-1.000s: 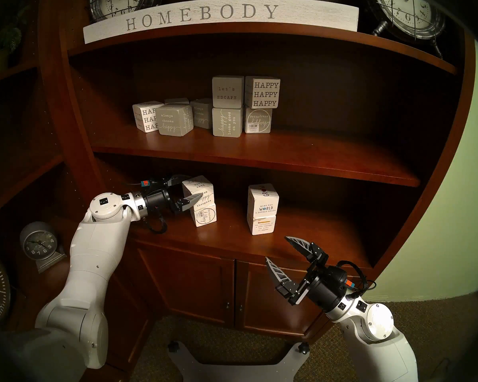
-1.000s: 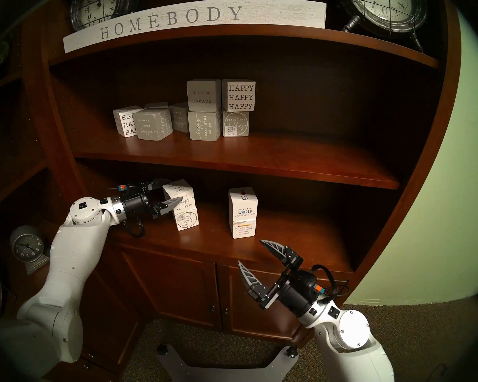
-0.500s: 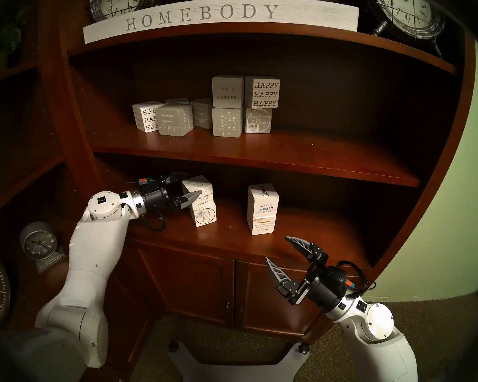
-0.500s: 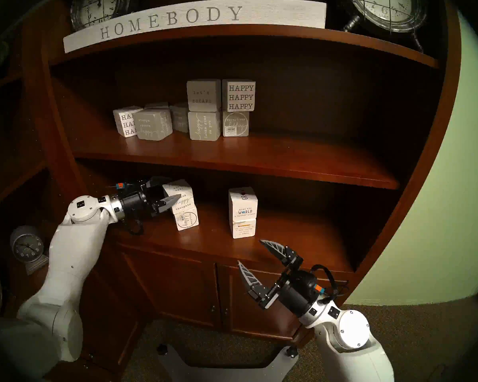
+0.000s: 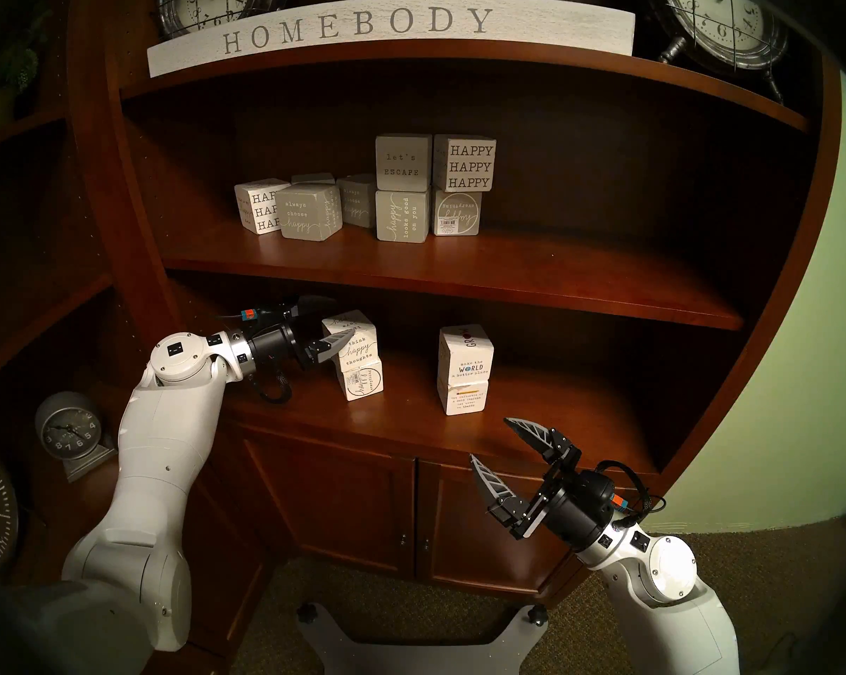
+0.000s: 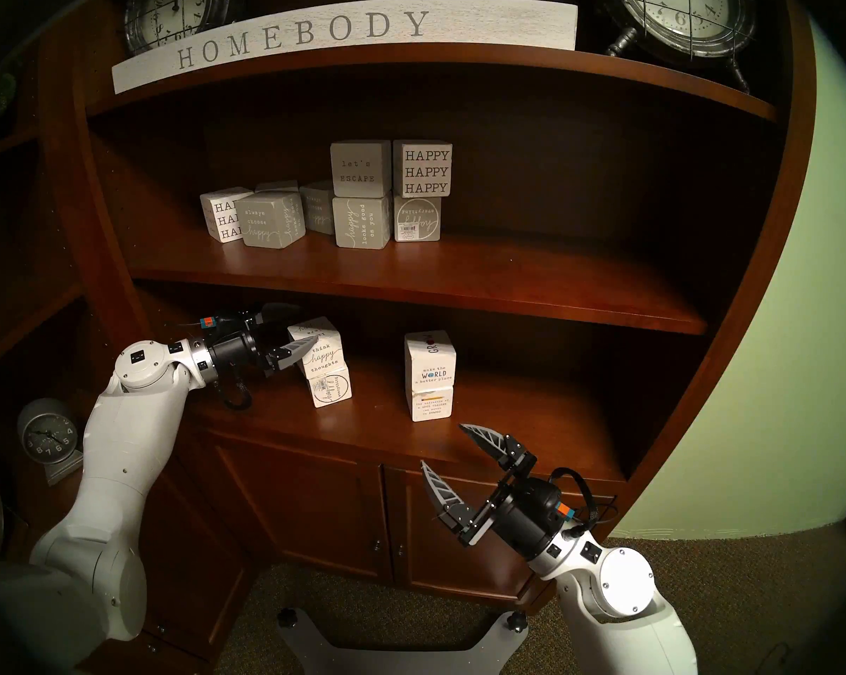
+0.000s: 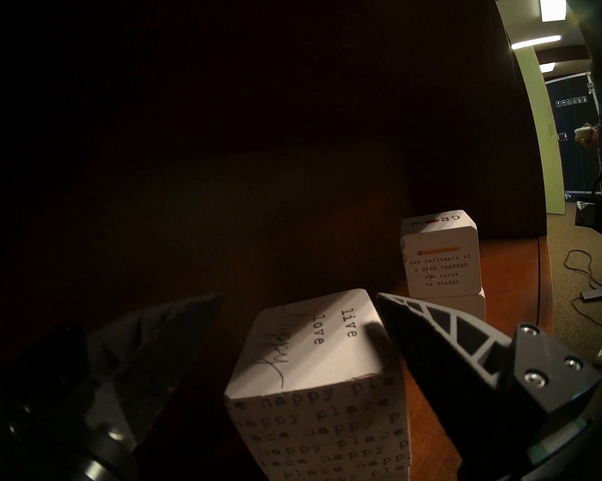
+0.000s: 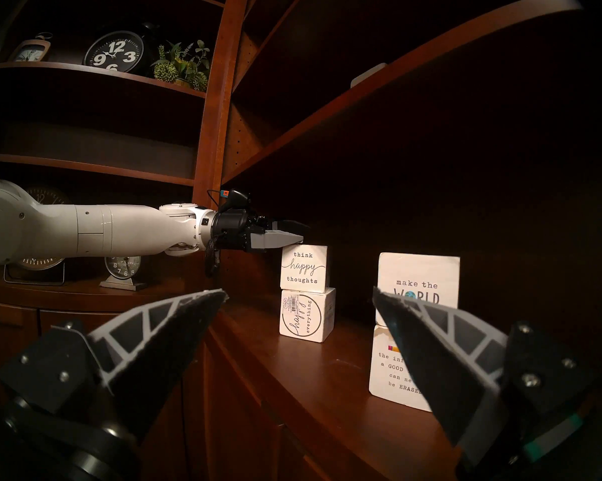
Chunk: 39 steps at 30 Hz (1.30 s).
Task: Stack four cubes vertically into two groups
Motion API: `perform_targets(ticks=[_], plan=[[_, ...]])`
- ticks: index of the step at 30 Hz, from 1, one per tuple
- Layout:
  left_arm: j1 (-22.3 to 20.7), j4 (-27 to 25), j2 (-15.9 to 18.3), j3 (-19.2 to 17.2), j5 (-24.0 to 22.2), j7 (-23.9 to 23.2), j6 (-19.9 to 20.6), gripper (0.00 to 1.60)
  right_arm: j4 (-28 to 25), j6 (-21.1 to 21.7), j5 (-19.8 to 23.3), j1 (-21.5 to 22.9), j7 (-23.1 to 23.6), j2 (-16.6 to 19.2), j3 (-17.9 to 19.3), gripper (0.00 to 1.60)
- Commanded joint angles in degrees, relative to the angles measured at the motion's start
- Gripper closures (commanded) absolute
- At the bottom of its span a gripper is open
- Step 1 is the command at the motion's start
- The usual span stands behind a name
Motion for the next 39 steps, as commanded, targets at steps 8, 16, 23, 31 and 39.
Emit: perform_targets(ticks=[8, 16, 23, 31, 39], plan=[[3.41, -6.01, 0.39, -2.43, -0.47, 1.5, 1.68, 0.0, -1.02, 0.18, 0.1, 0.2, -0.08, -0.19, 0.0, 0.0], [6.63, -9.9, 0.75, -3.86, -0.41, 2.28, 3.33, 0.0, -1.02, 0.2, 0.08, 0.2, -0.03, -0.24, 0.03, 0.0], [10.06, -13.66, 1.08, -5.82, -0.71, 2.97, 4.75, 0.0, -1.01, 0.2, 0.07, 0.21, 0.01, -0.28, 0.06, 0.0], [16.43, -20.6, 0.8, -9.29, -0.77, 4.62, 7.12, 0.0, -0.99, 0.19, 0.05, 0.22, 0.08, -0.34, 0.09, 0.0], [21.78, -26.65, -1.57, -10.72, 1.67, 9.15, 8.4, 0.0, -0.97, 0.2, 0.04, 0.22, 0.15, -0.4, 0.13, 0.0]])
